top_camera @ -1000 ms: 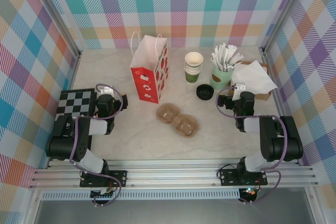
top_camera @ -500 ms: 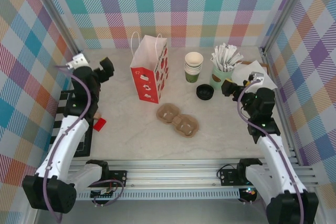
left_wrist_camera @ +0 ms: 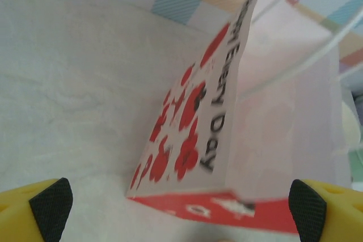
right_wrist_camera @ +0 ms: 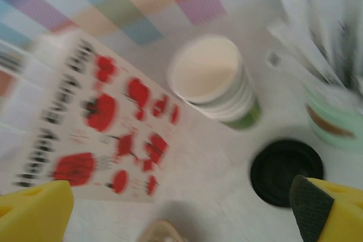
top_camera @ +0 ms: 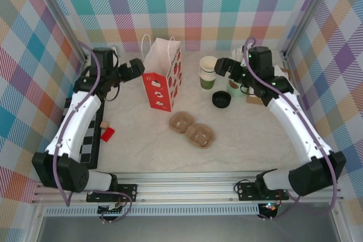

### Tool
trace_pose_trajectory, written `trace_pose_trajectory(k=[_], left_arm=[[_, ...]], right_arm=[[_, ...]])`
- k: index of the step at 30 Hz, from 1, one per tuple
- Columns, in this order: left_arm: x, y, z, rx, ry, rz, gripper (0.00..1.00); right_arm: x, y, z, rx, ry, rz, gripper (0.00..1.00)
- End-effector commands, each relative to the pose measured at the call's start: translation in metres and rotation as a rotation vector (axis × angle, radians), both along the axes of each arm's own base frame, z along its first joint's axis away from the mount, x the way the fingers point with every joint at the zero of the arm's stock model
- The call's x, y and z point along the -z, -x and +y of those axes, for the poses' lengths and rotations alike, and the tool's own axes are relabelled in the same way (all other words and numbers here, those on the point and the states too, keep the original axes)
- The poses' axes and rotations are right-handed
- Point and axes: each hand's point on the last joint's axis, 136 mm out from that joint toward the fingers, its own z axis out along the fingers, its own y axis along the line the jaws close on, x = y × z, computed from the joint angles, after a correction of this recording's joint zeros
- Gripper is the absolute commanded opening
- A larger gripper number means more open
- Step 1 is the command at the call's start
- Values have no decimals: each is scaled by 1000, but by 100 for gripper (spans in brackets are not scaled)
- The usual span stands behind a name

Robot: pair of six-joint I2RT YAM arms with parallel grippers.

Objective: Pack the takeout coffee

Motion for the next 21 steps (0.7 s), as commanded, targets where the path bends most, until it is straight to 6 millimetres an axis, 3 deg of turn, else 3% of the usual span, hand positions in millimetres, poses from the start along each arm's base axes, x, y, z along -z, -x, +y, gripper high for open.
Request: trace_pose_trajectory(k=[1, 4, 7, 12, 15, 21], left_arm=[[-4, 40, -5, 61, 24, -53, 100], [20, 53, -2, 31, 59, -40, 100], [30, 51, 3, -29, 100, -66, 100], [44, 46, 7, -95, 142, -18, 100], [55, 45, 8, -116, 150, 4, 100], [64, 46, 17, -163, 116, 24, 100]], right_arm=[[53, 18, -9, 40, 55, 240, 98], [52, 0, 25, -24, -65, 288, 93], [46, -22, 57, -11, -102, 307, 88], [69, -46, 39, 339, -31, 439, 76], [73, -65, 38, 437, -71, 427, 59], [89, -86, 33, 588, -61, 462, 58]])
